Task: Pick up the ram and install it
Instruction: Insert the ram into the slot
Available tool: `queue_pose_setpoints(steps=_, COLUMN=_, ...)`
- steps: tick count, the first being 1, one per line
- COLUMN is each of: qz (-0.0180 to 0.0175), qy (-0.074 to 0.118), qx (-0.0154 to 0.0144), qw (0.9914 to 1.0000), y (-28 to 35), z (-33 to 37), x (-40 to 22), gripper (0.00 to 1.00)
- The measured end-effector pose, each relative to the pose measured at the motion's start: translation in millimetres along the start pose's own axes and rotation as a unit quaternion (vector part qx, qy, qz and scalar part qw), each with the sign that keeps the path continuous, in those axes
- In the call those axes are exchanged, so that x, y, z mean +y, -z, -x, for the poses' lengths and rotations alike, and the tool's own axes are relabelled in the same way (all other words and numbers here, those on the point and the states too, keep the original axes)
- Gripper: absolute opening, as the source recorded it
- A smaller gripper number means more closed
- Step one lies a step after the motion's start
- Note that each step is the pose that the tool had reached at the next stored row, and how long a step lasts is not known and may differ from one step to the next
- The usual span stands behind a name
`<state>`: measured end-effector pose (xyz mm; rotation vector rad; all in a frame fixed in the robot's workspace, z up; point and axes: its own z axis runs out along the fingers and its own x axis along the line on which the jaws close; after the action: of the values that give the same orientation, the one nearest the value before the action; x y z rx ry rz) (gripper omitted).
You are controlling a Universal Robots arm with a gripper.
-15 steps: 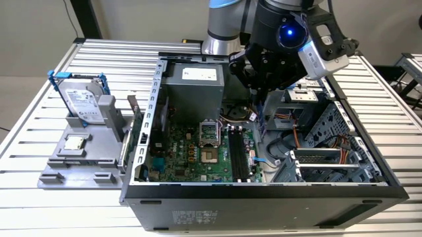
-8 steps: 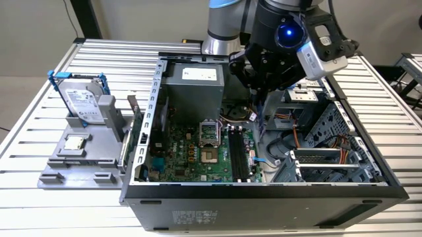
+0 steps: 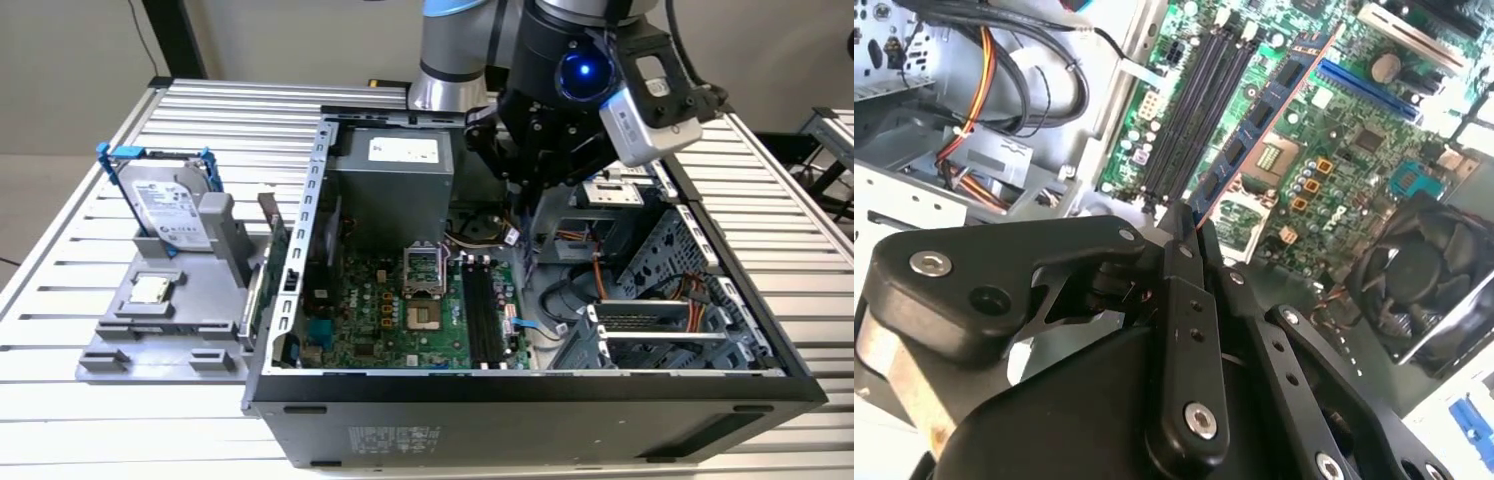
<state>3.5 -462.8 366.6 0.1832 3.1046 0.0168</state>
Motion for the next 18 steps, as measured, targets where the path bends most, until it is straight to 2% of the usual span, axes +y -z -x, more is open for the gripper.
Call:
queue_pose_setpoints(steps=5, qz=0.0006, qy=0.022, qx=0.0003, qw=0.99976, y=-1.8, z=0.9, x=0.1, gripper=0.0)
queue_pose_setpoints(steps=18, qz=0.001, qy=0.033, qx=0.0004, qw=0.99946, y=-4.4, z=1.0, x=0.4, gripper=0.0)
